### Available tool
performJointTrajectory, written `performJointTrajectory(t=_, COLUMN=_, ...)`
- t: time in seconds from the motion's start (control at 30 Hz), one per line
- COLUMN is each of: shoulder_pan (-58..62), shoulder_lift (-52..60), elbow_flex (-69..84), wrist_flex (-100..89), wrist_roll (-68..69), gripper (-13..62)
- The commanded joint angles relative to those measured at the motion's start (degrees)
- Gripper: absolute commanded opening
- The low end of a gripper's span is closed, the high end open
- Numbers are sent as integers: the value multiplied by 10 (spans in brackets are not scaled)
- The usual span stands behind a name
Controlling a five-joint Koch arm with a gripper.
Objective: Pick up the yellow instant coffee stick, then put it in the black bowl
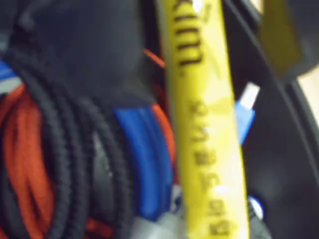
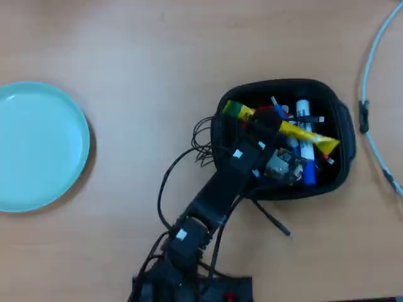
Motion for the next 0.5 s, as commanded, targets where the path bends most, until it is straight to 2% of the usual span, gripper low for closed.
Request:
performJointTrajectory(t=0.0, shoulder_pan=4, shoulder_lift=7, elbow_flex=-12, wrist_flex=-64, wrist_roll=-11, gripper=356)
performJointTrajectory(t=0.1, shoulder_pan=4, shoulder_lift=8, elbow_flex=-6, wrist_flex=-71, wrist_roll=-11, gripper=439)
performJointTrajectory(t=0.17, shoulder_pan=3, shoulder_lift=8, elbow_flex=-3, wrist_flex=-70, wrist_roll=-11, gripper=465)
performJointTrajectory(t=0.47, shoulder_pan=3, shoulder_lift=67, elbow_flex=19, wrist_flex=-51, wrist_roll=-10, gripper=467)
